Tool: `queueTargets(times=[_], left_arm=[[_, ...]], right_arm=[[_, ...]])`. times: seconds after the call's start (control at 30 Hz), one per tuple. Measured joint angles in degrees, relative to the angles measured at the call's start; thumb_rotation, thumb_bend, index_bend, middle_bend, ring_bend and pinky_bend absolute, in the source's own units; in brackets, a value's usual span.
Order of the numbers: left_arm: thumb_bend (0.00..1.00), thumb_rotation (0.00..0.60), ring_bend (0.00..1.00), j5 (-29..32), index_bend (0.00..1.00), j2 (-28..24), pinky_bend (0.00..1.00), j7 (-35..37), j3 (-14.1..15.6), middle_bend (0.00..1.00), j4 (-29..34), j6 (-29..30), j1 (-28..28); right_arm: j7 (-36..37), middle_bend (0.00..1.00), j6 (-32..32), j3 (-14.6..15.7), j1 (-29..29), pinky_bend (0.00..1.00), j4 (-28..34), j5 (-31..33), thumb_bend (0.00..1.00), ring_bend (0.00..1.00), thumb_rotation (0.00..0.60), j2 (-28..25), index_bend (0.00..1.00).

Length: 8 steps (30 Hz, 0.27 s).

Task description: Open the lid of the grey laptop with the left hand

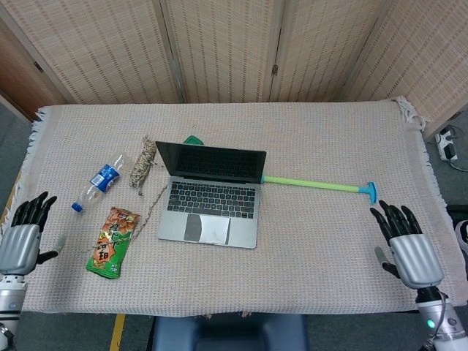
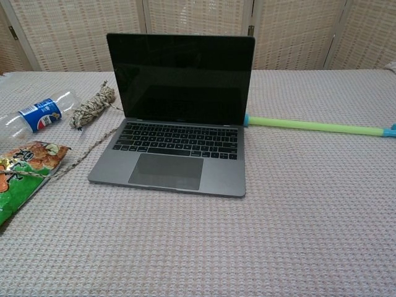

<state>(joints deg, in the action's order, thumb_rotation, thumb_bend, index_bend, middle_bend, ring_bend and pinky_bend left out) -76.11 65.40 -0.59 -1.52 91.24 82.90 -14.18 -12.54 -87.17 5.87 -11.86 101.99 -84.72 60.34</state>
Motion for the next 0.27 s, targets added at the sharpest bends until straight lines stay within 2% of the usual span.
queueTargets(times=[0.27], left_arm=[[0.42, 0.6, 0.0, -3.2, 0.02, 0.3, 0.0, -0.8, 2.2, 0.0, 2.6, 6.7, 6.1]], right_arm=[[5.0, 0.0, -2.9, -0.4, 3.1, 0.0, -3.5, -3.6, 0.45, 0.02, 0.6, -0.2, 0.0]])
